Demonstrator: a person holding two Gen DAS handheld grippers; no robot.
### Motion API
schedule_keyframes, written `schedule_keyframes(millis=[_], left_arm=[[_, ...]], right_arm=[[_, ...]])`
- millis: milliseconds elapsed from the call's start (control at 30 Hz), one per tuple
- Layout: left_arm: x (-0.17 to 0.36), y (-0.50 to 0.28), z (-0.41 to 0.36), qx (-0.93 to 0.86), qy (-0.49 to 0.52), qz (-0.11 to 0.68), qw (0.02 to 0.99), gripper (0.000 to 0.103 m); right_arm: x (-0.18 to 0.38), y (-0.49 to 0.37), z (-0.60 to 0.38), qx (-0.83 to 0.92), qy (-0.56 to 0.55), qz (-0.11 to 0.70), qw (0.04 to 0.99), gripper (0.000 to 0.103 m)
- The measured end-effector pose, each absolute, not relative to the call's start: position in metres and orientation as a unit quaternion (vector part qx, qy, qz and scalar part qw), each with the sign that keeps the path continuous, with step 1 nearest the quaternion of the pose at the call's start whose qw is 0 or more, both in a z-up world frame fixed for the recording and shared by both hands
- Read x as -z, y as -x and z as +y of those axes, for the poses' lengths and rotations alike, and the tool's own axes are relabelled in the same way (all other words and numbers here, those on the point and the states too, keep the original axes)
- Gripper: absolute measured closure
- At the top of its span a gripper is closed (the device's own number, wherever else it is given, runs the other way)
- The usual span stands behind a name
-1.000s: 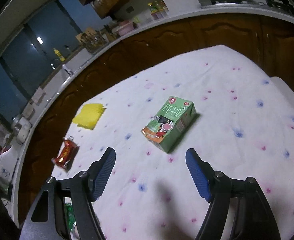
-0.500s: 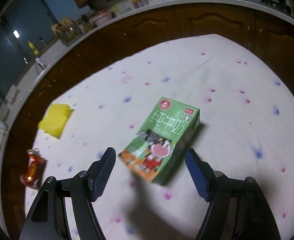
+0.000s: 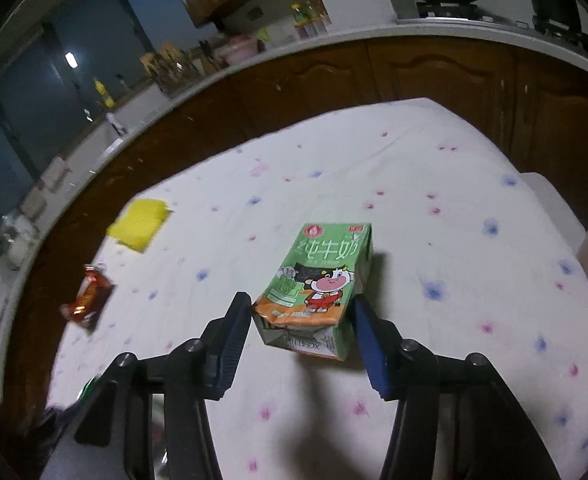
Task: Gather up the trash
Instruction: 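Grasp the crushed green can with the left tool while the right grasps the green milk carton, then carry can and carton over the bin and open both tools to drop them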
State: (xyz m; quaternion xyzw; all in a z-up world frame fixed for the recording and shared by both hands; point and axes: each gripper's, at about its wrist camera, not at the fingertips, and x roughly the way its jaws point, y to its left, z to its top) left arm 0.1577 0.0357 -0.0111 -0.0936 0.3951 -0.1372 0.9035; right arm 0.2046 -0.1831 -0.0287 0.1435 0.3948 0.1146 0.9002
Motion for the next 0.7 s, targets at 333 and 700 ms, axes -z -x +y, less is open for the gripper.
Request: schedule_keyframes(millis=[333, 700], left_arm=[[-0.016, -0.175, -0.016, 0.168, 0.066, 0.372, 0.910, 0.089], [-0.032, -0.181, -0.065, 0.195, 0.045, 0.361, 0.911, 0.091]], right_arm=[[-0.001, -0.158, -0.233, -0.110, -0.153, 0.351, 0.917, 0.052], [-0.011, -0.126, -0.273, -0.104, -0.170, 0.324, 0.925, 0.052]])
